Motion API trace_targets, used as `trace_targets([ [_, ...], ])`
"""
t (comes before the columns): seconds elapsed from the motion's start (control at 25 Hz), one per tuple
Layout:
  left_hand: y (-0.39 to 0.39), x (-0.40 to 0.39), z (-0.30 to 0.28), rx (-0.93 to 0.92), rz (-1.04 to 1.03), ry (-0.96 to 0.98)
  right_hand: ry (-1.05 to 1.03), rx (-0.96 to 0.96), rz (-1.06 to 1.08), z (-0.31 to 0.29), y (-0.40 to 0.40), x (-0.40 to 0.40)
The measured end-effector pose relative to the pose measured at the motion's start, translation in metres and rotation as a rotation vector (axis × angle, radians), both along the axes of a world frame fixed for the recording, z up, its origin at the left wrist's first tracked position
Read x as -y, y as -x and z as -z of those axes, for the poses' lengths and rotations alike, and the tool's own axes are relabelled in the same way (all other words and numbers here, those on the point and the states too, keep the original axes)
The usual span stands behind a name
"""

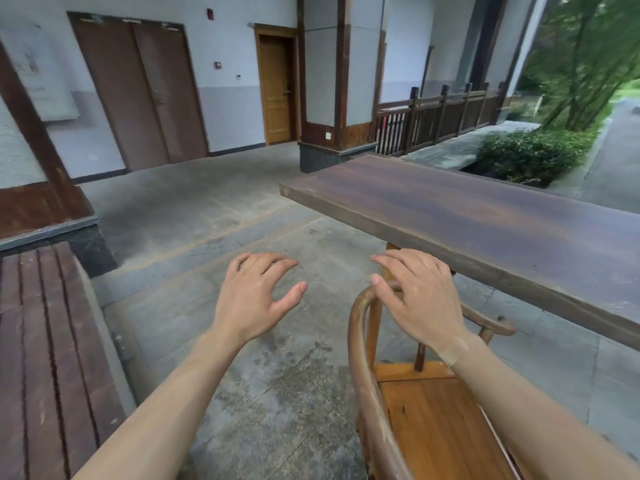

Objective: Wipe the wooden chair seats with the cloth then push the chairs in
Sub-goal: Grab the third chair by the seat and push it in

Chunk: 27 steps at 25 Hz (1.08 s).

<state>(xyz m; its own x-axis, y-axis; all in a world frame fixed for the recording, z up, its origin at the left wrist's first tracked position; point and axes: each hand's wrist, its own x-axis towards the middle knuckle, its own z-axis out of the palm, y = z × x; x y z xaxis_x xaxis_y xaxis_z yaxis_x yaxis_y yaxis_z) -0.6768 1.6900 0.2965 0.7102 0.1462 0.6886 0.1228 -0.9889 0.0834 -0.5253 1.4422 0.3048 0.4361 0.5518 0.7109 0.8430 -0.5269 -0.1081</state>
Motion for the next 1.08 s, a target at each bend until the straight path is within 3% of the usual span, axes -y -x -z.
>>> trace_targets([
  [0.24, -0.088, -0.150, 0.001, -0.014, 0.182, -0.023, 0.023, -0.065, 0.171, -0.002, -0.054, -0.136],
  [0.4, -0.151, -0.197, 0.003, -0.031, 0.304, 0.006, 0.070, -0.089, 0.262, -0.003, -0.080, -0.177],
  [0.76, -0.300, -0.182, 0.000, -0.004, 0.639, 0.013, 0.023, -0.091, 0.559, -0.005, -0.150, -0.161],
  [1.08, -0.378, -0.088, -0.012, 0.012, 1.009, 0.010, 0.042, -0.098, 0.935, -0.011, -0.128, -0.103],
])
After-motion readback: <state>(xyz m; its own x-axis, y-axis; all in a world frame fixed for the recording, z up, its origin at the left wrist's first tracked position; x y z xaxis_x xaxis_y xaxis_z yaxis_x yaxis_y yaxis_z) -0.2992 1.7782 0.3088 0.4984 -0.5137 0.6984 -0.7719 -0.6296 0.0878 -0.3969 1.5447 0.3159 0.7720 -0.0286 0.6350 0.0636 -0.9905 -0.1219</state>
